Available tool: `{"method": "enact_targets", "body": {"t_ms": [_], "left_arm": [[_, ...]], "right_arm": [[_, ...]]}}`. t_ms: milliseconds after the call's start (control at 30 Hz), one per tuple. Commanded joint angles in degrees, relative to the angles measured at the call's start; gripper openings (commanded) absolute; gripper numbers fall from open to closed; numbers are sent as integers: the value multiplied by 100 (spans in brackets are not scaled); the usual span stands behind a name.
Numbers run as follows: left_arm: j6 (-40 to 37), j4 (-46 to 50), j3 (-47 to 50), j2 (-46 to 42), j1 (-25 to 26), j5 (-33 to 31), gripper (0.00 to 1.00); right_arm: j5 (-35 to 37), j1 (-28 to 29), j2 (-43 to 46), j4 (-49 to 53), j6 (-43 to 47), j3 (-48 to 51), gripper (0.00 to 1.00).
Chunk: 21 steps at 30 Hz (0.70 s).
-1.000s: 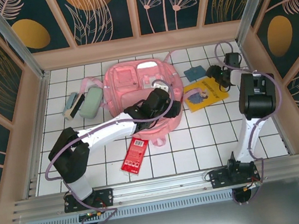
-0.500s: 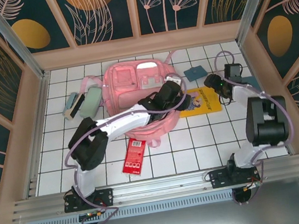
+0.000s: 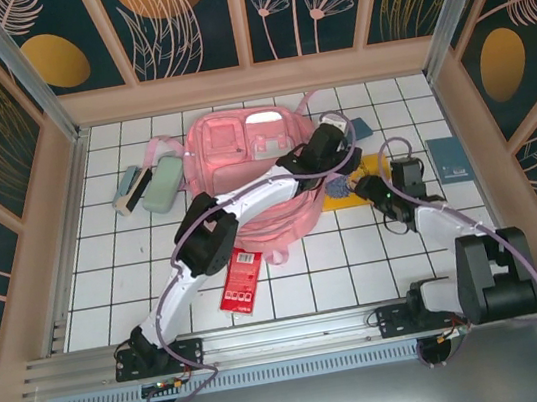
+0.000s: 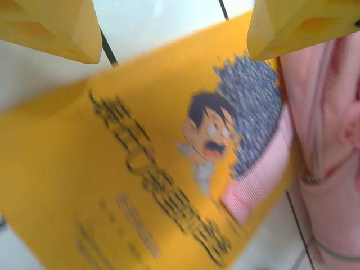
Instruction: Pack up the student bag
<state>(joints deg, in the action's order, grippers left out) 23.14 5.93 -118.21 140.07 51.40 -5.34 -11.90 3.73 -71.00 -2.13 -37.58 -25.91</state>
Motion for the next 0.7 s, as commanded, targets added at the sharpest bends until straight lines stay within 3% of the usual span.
{"method": "enact_targets", "body": {"t_ms": [0,300,667], "left_arm": [[119,143,-575,374,-159,375,63],[174,198,-1255,1107,-180,596,54],[182,356,-1591,1520,-208,667,54]], "right_arm": [[-21,76,330,-452,-438,463,68],[-39,-77,-346,-1044,-334,402,64],[-374,-685,-1121,-1783,-225,-21,59]]}}
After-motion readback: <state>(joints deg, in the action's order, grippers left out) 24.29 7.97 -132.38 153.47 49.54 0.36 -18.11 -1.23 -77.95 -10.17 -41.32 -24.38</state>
